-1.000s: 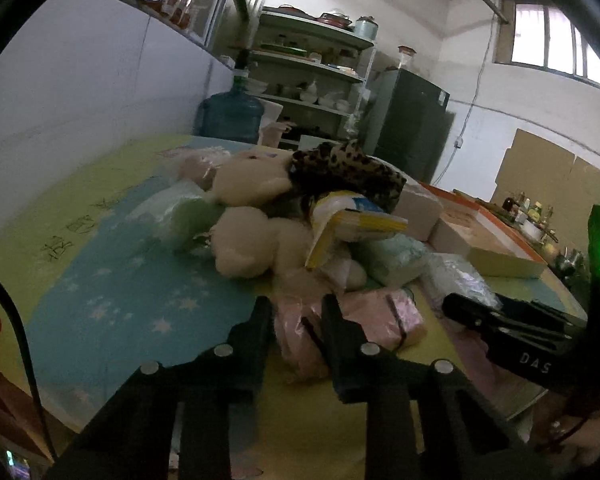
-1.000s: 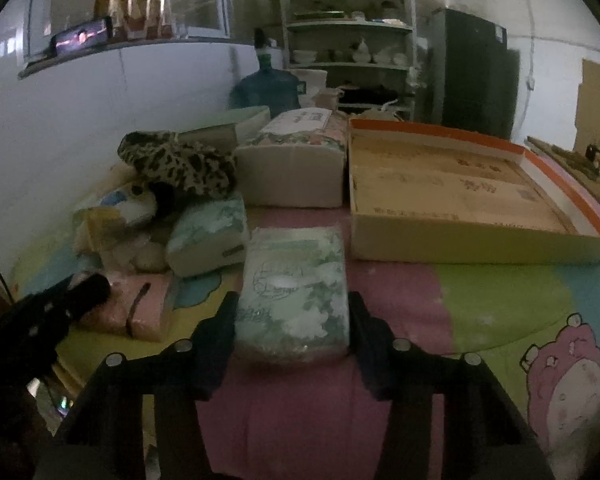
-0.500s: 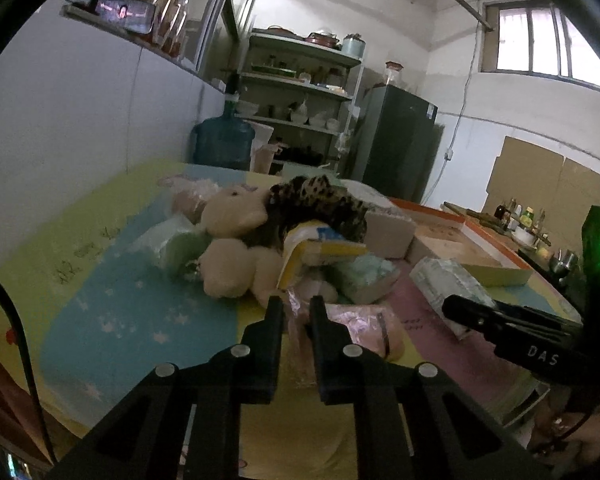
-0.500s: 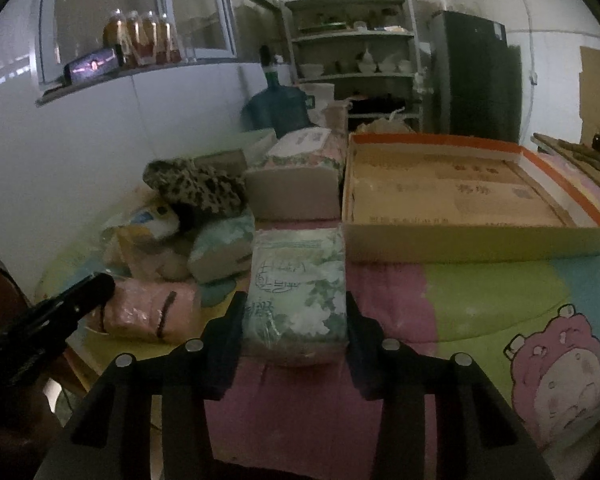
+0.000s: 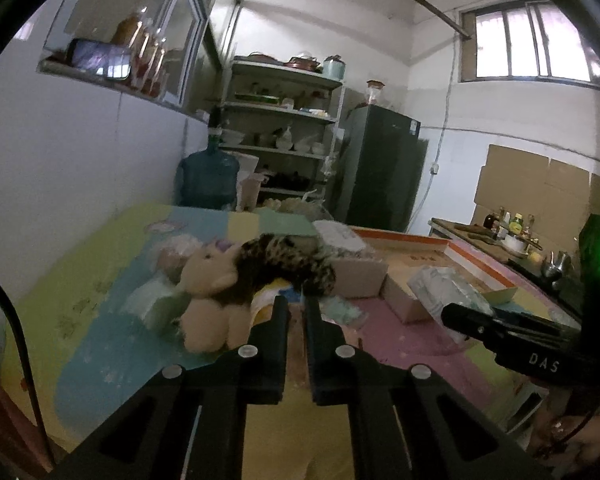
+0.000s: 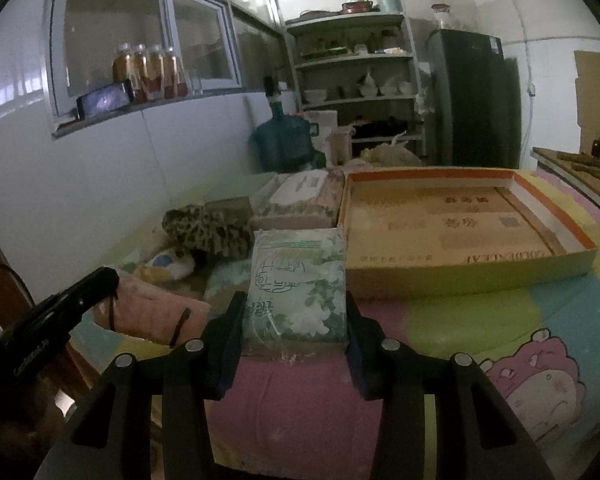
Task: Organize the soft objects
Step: 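Carry the tissue pack and pink towel with both grippers over the wooden tray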
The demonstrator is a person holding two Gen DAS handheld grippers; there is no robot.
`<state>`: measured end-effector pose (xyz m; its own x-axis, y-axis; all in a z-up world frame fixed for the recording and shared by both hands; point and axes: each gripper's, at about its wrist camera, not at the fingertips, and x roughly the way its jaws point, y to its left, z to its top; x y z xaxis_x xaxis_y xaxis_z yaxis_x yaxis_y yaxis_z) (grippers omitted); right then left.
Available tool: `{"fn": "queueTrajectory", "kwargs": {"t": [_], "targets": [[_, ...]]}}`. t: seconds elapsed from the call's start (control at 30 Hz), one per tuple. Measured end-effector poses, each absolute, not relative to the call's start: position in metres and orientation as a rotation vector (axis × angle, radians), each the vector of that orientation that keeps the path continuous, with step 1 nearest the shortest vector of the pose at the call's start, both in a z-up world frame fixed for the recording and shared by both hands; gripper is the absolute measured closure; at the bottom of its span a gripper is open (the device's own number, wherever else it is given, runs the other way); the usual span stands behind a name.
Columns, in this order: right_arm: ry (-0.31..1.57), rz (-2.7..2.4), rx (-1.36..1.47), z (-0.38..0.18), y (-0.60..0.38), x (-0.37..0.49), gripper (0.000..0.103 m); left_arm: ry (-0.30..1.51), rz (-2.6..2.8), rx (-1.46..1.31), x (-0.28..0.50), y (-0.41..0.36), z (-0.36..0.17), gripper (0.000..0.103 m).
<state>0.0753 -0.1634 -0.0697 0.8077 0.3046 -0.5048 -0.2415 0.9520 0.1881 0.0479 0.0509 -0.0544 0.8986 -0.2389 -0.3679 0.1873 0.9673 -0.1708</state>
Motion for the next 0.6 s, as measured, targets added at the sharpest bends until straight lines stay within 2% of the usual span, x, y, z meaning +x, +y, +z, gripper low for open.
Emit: {"fn": "queueTrajectory", "kwargs": {"t": [0.6], "targets": [[0.425,0.167,0.143,-0.03,-0.229,0.071,0.058,0.313,-0.402,-0.092,0.087,-0.012,-0.007,0.096]]}}
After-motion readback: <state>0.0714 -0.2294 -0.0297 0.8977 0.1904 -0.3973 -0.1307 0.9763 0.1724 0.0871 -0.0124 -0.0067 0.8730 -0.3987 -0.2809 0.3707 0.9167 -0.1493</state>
